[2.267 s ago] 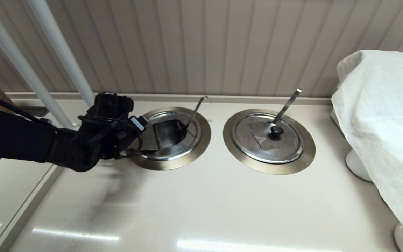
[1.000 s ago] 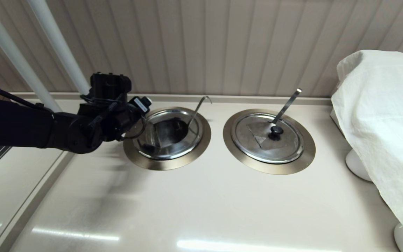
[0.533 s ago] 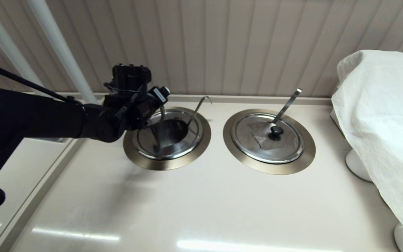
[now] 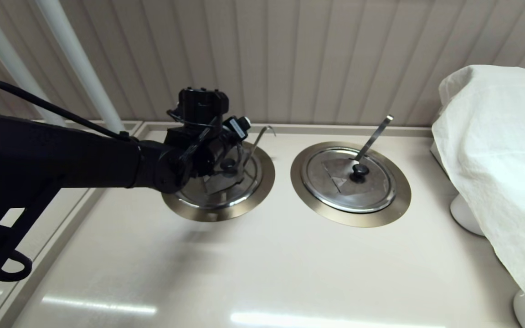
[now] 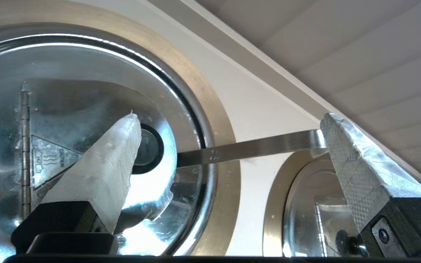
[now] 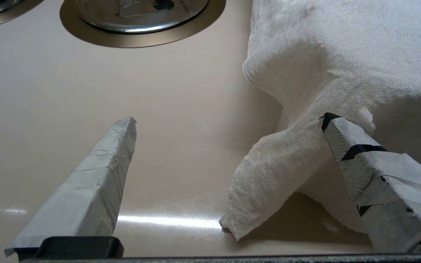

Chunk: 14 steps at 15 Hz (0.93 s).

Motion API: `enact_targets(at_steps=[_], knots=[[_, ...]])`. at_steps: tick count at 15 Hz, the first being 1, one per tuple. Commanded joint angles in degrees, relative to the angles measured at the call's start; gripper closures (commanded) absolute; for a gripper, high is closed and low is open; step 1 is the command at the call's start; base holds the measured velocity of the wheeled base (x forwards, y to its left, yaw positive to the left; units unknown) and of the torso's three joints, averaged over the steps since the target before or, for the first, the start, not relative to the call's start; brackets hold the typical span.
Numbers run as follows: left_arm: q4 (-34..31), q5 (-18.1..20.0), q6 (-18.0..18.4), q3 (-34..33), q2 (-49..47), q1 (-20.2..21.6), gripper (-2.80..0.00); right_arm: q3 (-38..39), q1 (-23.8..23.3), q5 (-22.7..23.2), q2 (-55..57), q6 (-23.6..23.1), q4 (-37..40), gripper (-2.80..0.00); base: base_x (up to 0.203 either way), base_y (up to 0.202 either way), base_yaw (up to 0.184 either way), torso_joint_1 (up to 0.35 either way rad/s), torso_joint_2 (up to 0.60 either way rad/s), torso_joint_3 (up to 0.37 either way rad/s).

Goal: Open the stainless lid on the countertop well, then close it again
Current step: Close the lid, then put the spoon in the groove

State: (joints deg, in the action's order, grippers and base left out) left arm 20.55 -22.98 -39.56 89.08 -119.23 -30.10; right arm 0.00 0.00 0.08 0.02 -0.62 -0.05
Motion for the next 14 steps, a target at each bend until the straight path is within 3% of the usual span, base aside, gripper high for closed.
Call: enact_targets(at_steps=[1, 3, 6, 7, 9, 11, 12, 14], knots=[[0.2, -0.1, -0.3, -0.8, -0.3, 0.0, -2.8, 0.0, 0.0, 0.0, 0.1, 0.0, 0.0, -2.8, 0.0, 0.0, 0.0, 0.0, 0.0, 0.0], [-0.4, -0.2, 2.3, -1.7, -0.5, 0.0, -2.8, 0.0, 0.0, 0.0, 0.0, 0.0, 0.0, -2.8, 0.0, 0.0, 0.0, 0.0, 0.0, 0.0], [0.3, -0.5, 10.5, -4.4, -1.8, 0.1, -2.8, 0.0, 0.0, 0.0, 0.0, 0.0, 0.0, -2.8, 0.0, 0.0, 0.0, 0.0, 0.0, 0.0], [1.6, 0.1, 15.9, -6.1, -1.7, 1.0, -2.8, 0.0, 0.0, 0.0, 0.1, 0.0, 0.0, -2.8, 0.0, 0.0, 0.0, 0.0, 0.0, 0.0], [12.3, 4.3, 31.4, -7.6, -3.1, 4.4, -2.8, 0.0, 0.0, 0.0, 0.1, 0.0, 0.0, -2.8, 0.0, 0.0, 0.0, 0.0, 0.0, 0.0], [22.0, 12.5, 45.6, -8.9, -5.4, 7.8, -2.8, 0.0, 0.0, 0.0, 0.0, 0.0, 0.0, -2.8, 0.0, 0.0, 0.0, 0.0, 0.0, 0.0], [23.6, 16.4, 47.6, -9.4, -6.0, 8.7, -2.8, 0.0, 0.0, 0.0, 0.1, 0.0, 0.0, -2.8, 0.0, 0.0, 0.0, 0.0, 0.0, 0.0], [24.1, 22.1, 46.3, -12.2, -5.9, 8.8, -2.8, 0.0, 0.0, 0.0, 0.1, 0.0, 0.0, -2.8, 0.0, 0.0, 0.0, 0.0, 0.0, 0.0]])
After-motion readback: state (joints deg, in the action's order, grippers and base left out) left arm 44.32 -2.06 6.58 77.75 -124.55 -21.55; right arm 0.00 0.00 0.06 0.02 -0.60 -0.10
